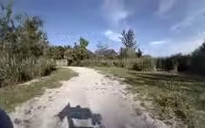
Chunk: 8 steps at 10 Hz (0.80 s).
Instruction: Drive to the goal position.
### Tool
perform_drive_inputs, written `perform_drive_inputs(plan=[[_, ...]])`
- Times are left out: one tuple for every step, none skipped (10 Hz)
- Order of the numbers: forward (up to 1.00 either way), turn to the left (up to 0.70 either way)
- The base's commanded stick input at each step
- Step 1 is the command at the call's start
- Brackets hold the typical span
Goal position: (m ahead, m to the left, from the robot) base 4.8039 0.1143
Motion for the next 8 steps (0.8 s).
perform_drive_inputs(plan=[[1.0, 0.15], [1.0, 0.02], [1.0, 0.0], [1.0, 0.0], [1.0, 0.0], [1.0, 0.0], [1.0, 0.0], [1.0, 0.0]])
